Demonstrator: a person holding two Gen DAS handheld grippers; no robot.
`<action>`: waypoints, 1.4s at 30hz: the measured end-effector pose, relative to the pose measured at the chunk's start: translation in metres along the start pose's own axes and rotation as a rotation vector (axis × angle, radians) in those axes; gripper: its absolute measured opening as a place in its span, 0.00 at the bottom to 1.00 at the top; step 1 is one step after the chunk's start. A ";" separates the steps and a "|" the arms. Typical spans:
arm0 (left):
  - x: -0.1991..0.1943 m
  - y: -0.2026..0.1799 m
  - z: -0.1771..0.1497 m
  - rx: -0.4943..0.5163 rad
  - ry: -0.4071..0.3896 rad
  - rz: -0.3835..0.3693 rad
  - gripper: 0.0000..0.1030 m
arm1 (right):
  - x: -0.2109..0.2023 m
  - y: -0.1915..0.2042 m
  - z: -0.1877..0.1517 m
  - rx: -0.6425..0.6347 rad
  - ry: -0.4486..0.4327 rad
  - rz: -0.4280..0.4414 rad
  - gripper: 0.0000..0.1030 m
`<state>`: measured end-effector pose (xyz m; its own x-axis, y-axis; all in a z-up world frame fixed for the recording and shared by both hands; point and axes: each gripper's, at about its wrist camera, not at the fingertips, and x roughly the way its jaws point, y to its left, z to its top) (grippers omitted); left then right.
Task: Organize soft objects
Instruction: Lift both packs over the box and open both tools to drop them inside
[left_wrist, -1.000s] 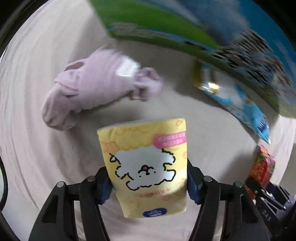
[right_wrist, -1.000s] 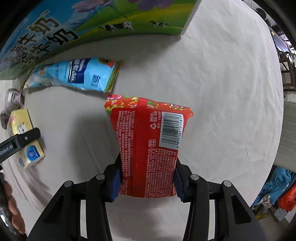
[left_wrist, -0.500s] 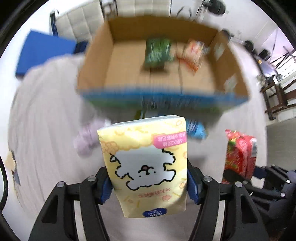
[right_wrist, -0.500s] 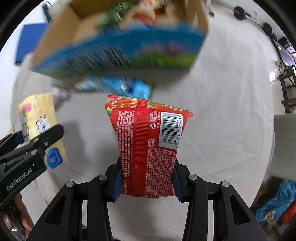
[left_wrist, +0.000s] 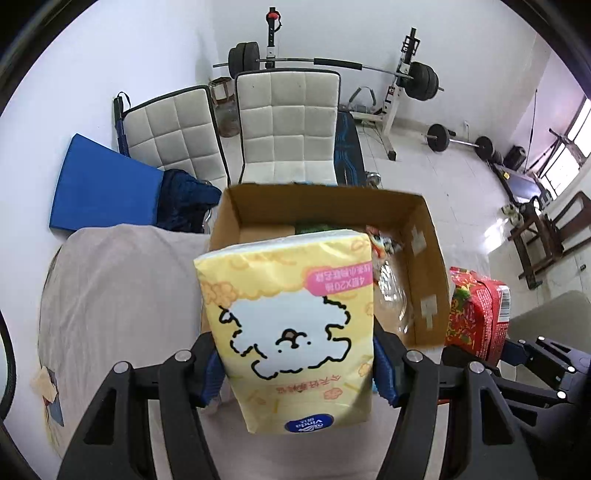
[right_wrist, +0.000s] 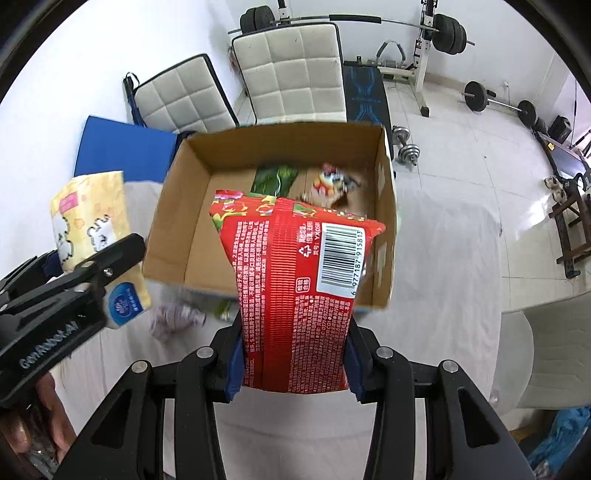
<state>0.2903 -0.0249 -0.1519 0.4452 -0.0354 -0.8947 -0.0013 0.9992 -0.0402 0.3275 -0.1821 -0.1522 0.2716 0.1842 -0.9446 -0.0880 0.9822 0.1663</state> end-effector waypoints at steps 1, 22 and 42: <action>0.003 0.002 0.006 -0.003 0.002 -0.002 0.60 | 0.002 0.005 0.004 0.004 0.001 -0.003 0.45; 0.211 0.041 0.094 -0.055 0.397 -0.065 0.60 | 0.202 -0.027 0.068 0.093 0.262 -0.092 0.45; 0.249 0.039 0.102 -0.015 0.502 0.003 0.61 | 0.259 -0.019 0.053 0.061 0.417 -0.124 0.69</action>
<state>0.4930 0.0074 -0.3311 -0.0404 -0.0415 -0.9983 -0.0167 0.9990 -0.0408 0.4507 -0.1515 -0.3850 -0.1348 0.0457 -0.9898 -0.0188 0.9986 0.0487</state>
